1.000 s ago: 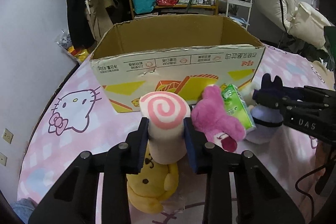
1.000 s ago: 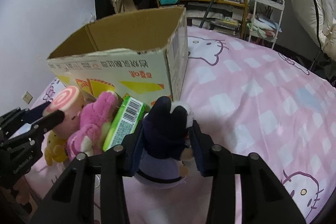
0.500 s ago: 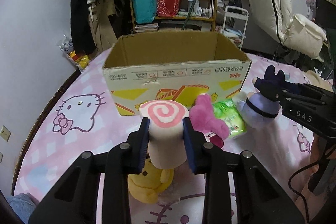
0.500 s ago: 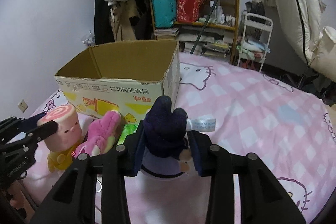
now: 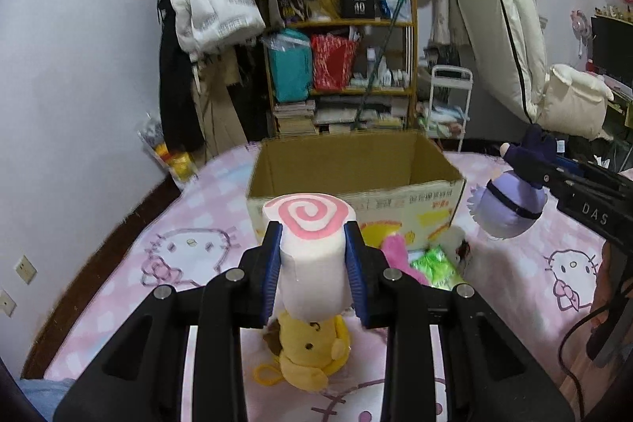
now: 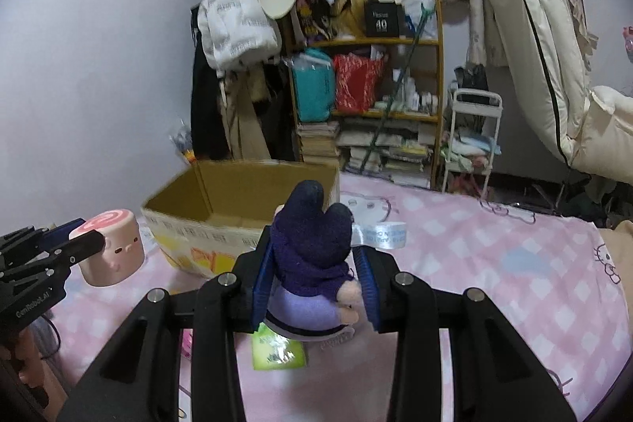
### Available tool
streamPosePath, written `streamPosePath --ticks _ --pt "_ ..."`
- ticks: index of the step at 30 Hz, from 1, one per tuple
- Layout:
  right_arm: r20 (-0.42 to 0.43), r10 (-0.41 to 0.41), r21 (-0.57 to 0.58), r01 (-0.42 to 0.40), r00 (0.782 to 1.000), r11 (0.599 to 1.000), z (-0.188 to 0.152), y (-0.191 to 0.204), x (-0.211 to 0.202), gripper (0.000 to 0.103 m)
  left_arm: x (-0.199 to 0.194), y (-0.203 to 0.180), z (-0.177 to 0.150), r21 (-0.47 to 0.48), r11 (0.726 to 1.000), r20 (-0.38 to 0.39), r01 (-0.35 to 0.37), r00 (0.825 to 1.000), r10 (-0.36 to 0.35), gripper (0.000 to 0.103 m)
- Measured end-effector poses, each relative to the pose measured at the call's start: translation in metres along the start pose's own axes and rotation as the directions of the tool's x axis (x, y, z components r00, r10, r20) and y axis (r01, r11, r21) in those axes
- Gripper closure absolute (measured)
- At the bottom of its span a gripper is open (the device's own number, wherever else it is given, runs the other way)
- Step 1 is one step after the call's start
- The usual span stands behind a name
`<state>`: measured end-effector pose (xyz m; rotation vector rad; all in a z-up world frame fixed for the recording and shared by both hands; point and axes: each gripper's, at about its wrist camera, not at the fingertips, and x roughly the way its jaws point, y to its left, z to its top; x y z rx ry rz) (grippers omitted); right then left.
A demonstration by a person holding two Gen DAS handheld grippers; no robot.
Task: Organize soft objects
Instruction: 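Lift both held toys over the box and open both tools to drop them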
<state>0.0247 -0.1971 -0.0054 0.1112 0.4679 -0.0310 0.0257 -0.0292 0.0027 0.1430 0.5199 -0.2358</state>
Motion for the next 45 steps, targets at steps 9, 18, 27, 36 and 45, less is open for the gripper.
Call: streamPosePath --ticks 9,18,27,36,45 --pt "0.101 0.028 -0.04 -0.024 0.995 0.999 0.033 0.011 -0.016 0.063 -0.029 0.017 0.041 -0.014 0.999 0.136 -0.032 0.99 0.033 0.073" --pt "0.143 0.079 -0.144 -0.059 0.987 0.988 0.062 0.034 0.001 0.063 -0.021 0.027 0.085 0.012 0.997 0.233 -0.076 0.97 0.071 0.073" --pt "0.194 0.108 -0.154 -0.079 0.975 0.985 0.095 0.051 0.027 0.062 0.009 0.037 0.108 -0.01 0.997 0.249 -0.076 0.966 0.076 0.073" --pt "0.176 0.119 -0.09 -0.104 0.977 0.99 0.08 0.05 0.056 0.062 0.042 0.04 0.095 -0.014 0.999 0.213 -0.037 0.976 0.039 0.072" --pt "0.078 0.097 -0.045 -0.094 0.992 0.995 0.052 0.03 0.091 0.062 0.077 0.031 0.077 -0.004 1.0 0.143 0.027 0.989 -0.026 0.072"
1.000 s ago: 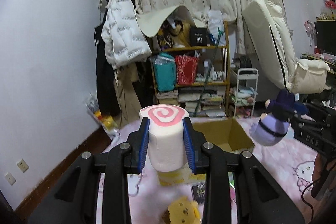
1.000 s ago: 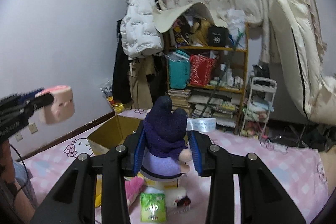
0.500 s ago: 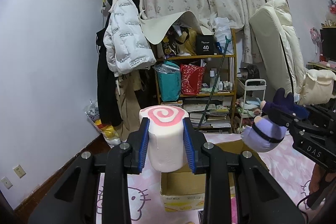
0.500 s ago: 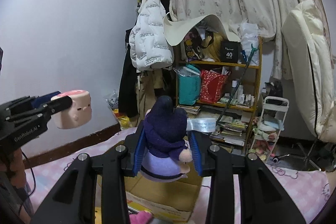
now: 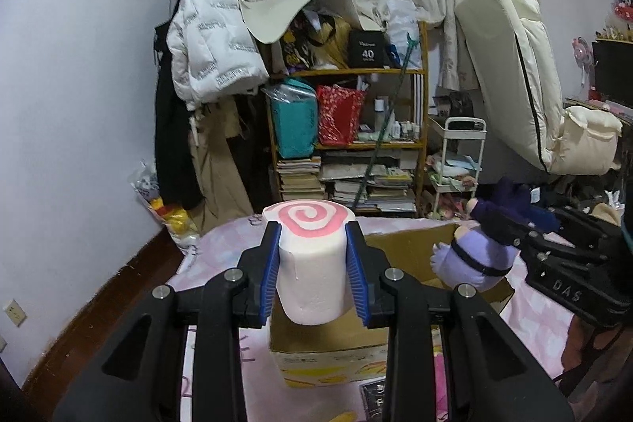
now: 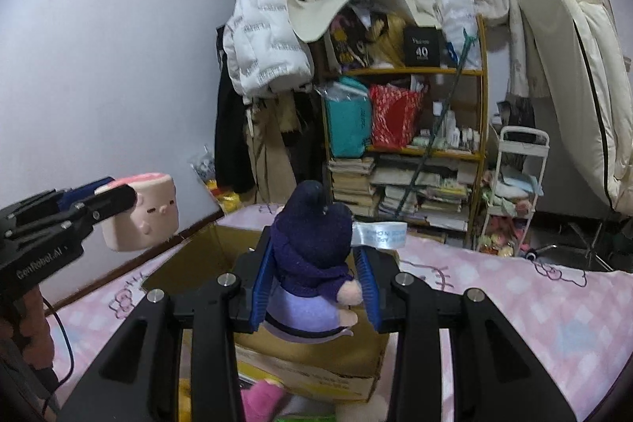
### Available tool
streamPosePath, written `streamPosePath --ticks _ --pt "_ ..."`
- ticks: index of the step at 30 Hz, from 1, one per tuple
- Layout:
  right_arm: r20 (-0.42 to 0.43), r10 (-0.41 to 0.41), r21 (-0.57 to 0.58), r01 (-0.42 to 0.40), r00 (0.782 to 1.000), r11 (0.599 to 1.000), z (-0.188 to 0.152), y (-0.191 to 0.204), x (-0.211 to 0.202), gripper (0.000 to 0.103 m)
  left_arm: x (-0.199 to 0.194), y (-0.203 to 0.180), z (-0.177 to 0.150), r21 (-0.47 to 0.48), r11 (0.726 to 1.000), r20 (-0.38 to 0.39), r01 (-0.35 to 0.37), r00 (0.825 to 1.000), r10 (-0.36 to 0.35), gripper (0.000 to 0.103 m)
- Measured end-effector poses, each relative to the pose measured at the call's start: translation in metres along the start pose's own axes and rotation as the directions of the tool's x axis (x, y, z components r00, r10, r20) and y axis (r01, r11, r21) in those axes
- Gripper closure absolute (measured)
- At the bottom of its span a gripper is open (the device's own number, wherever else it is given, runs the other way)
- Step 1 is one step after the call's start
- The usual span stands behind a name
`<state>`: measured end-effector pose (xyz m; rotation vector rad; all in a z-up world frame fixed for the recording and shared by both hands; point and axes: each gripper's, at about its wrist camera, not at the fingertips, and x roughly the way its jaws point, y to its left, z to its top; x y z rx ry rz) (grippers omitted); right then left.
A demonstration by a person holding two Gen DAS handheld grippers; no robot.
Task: Organize soft objects
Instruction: 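Lift both held toys over the box and open both tools to drop them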
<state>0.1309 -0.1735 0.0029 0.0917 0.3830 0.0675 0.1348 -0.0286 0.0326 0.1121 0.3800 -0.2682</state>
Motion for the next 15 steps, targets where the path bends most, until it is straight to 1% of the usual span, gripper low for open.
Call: streamPosePath --ticks 4,9,12,15 --pt "-0.039 -0.006 0.014 0.007 0.999 1.0 -0.009 -0.007 0.01 0.062 0.017 -0.005 -0.005 -0.008 1.0 -0.061 0.014 0.998 -0.014 0.072" --pt "-0.07 -0.016 0.006 0.016 0.997 1.0 -0.012 -0.009 0.018 0.062 0.032 -0.013 -0.013 0.004 0.999 -0.1 0.045 0.994 -0.044 0.07" --pt "-0.083 -0.015 0.006 0.016 0.996 1.0 -0.015 -0.009 0.021 0.061 0.04 -0.016 -0.02 0.004 0.998 -0.138 0.059 0.989 -0.058 0.07" --pt "-0.098 -0.017 0.008 0.018 0.995 1.0 -0.018 -0.01 0.024 0.061 0.043 -0.016 -0.025 -0.017 0.997 -0.174 0.072 0.982 -0.074 0.069"
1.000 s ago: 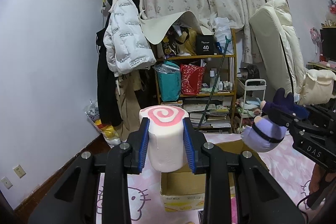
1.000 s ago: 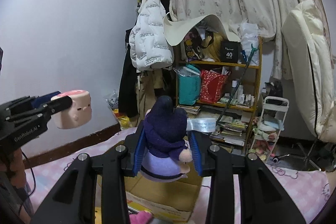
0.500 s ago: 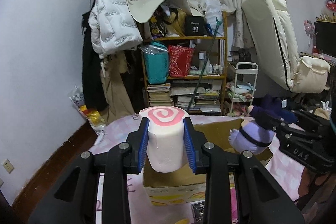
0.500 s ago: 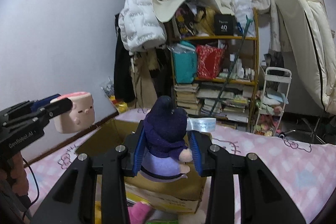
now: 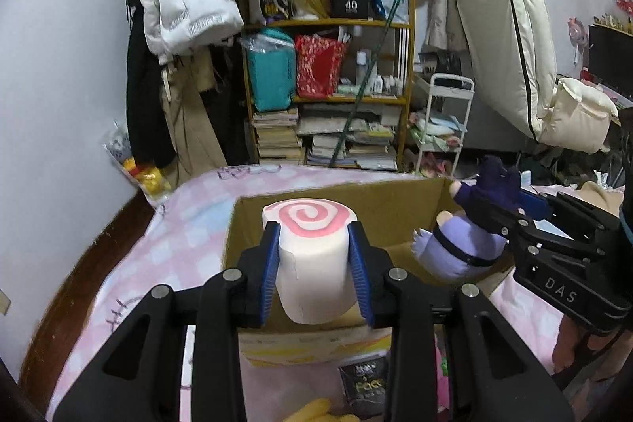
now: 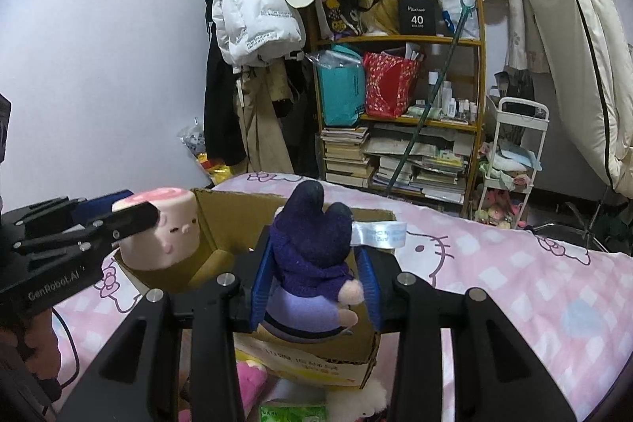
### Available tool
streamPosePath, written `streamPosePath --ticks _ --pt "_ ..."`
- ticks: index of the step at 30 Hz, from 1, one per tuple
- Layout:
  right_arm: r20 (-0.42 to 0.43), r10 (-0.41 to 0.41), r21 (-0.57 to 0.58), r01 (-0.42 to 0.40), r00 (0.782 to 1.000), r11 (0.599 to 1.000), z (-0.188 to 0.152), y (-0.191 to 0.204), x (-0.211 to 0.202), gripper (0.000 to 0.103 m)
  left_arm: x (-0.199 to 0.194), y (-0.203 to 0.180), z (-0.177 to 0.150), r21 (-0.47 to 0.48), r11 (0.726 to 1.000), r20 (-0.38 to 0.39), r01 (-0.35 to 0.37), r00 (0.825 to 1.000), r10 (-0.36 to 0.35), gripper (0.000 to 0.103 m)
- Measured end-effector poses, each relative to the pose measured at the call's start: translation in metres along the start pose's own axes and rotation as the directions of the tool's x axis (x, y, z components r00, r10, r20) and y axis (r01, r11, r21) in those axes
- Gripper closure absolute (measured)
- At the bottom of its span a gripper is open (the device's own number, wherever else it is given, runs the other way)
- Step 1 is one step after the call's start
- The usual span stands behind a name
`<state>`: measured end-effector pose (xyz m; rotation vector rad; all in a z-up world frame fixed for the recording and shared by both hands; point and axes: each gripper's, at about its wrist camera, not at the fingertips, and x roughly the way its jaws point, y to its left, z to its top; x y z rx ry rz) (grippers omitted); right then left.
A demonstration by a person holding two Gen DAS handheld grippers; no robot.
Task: Organize soft objects
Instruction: 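Lift both held toys over the box and open both tools to drop them, then grasp the yellow plush dog with the left tool while the right tool grasps the pink bear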
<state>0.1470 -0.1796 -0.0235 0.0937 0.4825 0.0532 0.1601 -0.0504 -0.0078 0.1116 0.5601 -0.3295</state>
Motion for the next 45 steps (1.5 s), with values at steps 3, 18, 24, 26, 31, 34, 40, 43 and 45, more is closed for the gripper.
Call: streamPosePath --ticks 3,18,24,26,31,34,40,43,45 --pt "-0.015 -0.012 -0.003 0.012 1.0 1.0 -0.001 0.0 0.002 0.06 0.003 0.0 -0.004 -0.014 1.0 -0.028 0.002 1.0 -0.002 0.067" --pt "-0.032 0.004 0.061 -0.002 0.999 0.998 -0.003 -0.009 -0.016 0.014 -0.035 0.017 -0.011 -0.034 0.997 0.004 -0.074 0.997 0.075 0.026" --pt "-0.003 0.009 0.06 -0.009 1.0 0.998 -0.001 -0.008 -0.043 0.0 -0.064 0.026 -0.014 -0.074 0.99 0.015 -0.116 0.993 0.117 0.005" --pt "0.008 0.014 0.06 -0.014 1.0 0.998 0.0 -0.006 -0.05 0.0 -0.073 0.028 -0.016 -0.078 0.988 0.018 -0.137 0.99 0.138 0.004" --pt "0.023 0.008 0.047 -0.009 1.0 0.999 0.0 0.002 -0.071 0.0 -0.095 0.025 -0.025 -0.058 0.986 -0.005 -0.155 0.988 0.155 0.004" --pt "0.021 0.006 0.045 -0.007 1.0 0.999 -0.005 0.006 -0.08 0.0 -0.106 0.023 -0.033 -0.058 0.984 -0.022 -0.168 0.986 0.167 0.004" --pt "0.002 0.003 0.058 -0.003 1.0 0.998 -0.018 0.008 -0.094 0.0 -0.115 0.023 -0.047 -0.093 0.989 -0.088 -0.117 0.99 0.109 0.003" --pt "-0.007 0.015 0.07 -0.014 1.0 0.997 -0.024 0.009 -0.099 0.0 -0.121 0.023 -0.054 -0.104 0.987 -0.093 -0.124 0.989 0.115 0.003" --pt "-0.01 0.014 0.073 -0.013 1.0 0.997 -0.028 0.01 -0.103 0.0 -0.125 0.025 -0.057 -0.112 0.985 -0.094 -0.132 0.988 0.122 0.003"
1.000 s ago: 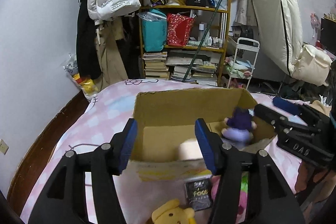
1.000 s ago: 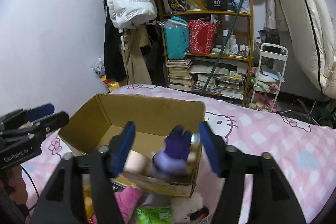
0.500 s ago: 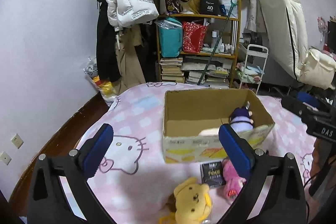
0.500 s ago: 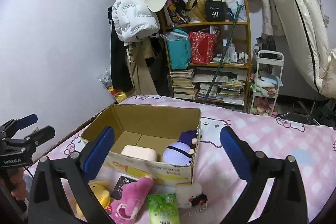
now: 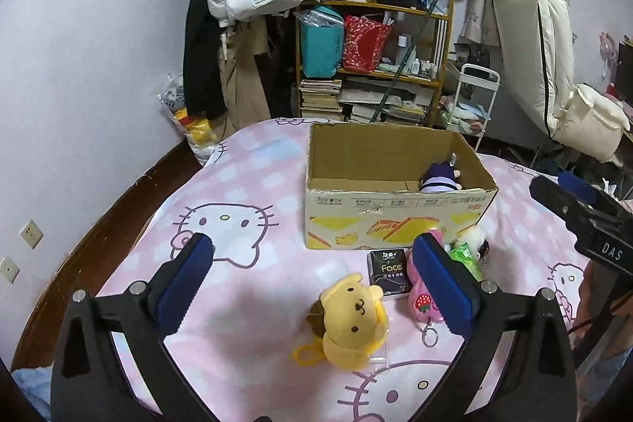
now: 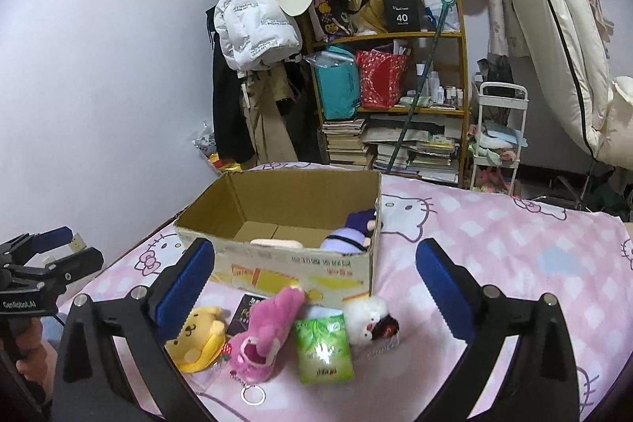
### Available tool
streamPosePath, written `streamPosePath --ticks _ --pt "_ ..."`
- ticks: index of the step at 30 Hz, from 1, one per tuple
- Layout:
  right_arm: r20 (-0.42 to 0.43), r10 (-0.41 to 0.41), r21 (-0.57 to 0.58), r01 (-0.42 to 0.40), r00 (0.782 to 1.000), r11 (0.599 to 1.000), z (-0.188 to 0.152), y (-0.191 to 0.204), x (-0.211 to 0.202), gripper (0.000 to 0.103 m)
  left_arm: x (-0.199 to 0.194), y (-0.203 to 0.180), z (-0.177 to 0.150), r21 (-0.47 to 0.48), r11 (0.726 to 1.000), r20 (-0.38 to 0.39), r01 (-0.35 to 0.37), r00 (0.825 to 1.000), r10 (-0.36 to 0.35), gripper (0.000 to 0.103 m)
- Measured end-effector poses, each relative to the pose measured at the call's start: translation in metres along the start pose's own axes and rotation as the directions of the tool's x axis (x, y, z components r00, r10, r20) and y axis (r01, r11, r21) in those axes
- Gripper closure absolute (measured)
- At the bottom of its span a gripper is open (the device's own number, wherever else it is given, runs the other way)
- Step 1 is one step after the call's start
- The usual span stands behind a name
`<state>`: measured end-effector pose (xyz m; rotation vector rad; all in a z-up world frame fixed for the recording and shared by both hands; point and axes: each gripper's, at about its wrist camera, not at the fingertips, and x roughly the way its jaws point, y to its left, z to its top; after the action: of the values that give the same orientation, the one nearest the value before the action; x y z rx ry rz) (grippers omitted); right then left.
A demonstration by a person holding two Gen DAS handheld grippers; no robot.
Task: Organize soft objects
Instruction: 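Grasp the yellow plush dog with the left tool while the right tool grasps the pink bear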
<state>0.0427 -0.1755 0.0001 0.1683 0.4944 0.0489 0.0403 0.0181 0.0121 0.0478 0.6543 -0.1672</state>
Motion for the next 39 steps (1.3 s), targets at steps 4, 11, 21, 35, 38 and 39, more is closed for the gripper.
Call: streamPosePath --ticks 4,11,21,35,38,39 --pt "-0.002 0.007 0.002 -0.007 1.0 1.0 -0.007 0.002 -0.007 0.0 -0.002 0.002 -0.001 -0.012 1.0 -0.015 -0.011 1.0 0.01 0.003" --pt "-0.015 -0.01 -0.023 0.009 1.0 1.0 -0.012 0.005 -0.007 0.0 0.002 0.002 -0.004 -0.007 1.0 -0.042 -0.029 0.999 0.029 0.004" --pt "-0.059 -0.012 -0.022 0.011 0.998 1.0 -0.02 0.003 0.014 0.0 0.028 -0.007 -0.01 0.033 0.998 -0.112 -0.045 0.993 0.048 0.004" --pt "-0.132 -0.013 -0.015 0.011 0.991 1.0 -0.031 -0.002 0.044 0.0 0.057 -0.02 -0.02 0.114 0.992 -0.189 -0.053 0.979 0.074 0.003" --pt "-0.161 -0.009 -0.025 0.005 0.987 1.0 -0.035 -0.003 0.052 0.0 0.063 -0.018 -0.021 0.107 0.994 -0.215 -0.038 0.975 0.06 0.003" --pt "-0.172 -0.012 -0.031 0.006 0.985 1.0 -0.037 -0.002 0.056 0.0 0.065 -0.017 -0.021 0.105 0.994 -0.221 -0.039 0.973 0.061 0.003"
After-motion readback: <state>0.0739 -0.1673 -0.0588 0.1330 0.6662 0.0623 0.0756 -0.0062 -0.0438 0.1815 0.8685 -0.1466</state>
